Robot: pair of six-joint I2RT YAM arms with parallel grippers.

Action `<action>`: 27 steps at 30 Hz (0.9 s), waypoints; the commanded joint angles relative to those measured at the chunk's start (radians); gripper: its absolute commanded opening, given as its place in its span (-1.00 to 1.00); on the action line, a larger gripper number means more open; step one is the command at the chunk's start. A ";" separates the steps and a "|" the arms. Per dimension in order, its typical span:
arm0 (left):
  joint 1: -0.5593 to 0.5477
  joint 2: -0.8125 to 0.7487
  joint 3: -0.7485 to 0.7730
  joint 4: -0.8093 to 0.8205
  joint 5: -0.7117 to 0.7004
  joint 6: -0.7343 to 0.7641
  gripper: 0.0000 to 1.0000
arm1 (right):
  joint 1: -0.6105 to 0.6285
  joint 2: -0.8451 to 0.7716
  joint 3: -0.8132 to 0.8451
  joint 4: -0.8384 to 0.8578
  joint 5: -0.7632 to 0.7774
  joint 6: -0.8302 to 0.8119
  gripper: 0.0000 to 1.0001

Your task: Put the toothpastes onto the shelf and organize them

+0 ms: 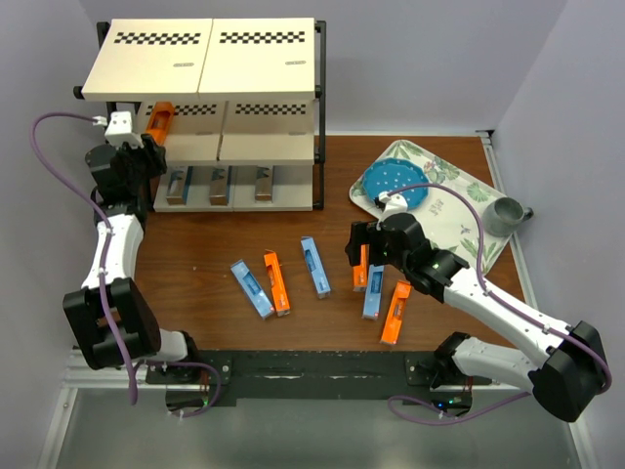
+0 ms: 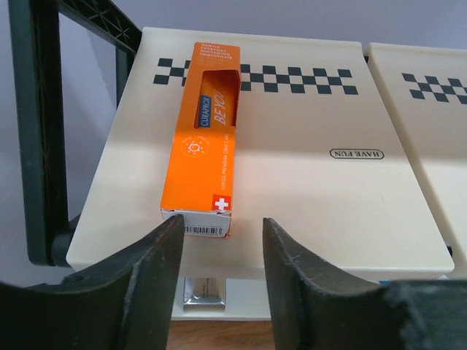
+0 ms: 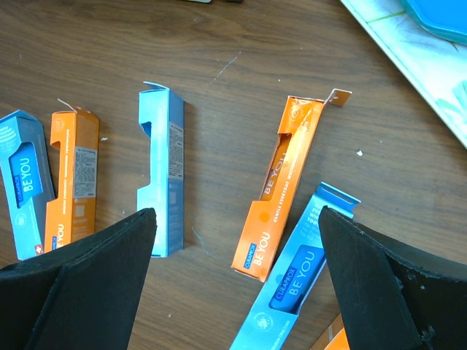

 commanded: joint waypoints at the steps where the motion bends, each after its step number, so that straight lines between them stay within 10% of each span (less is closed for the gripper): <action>1: 0.008 0.029 0.013 0.087 0.024 0.024 -0.03 | 0.004 -0.006 -0.001 0.034 0.029 -0.015 0.95; 16: 0.010 -0.006 -0.044 0.146 -0.032 0.014 -0.27 | 0.004 0.003 0.002 0.033 0.031 -0.018 0.95; 27: 0.008 -0.204 -0.098 -0.006 -0.054 -0.057 0.12 | 0.003 -0.005 0.002 0.033 0.026 -0.019 0.95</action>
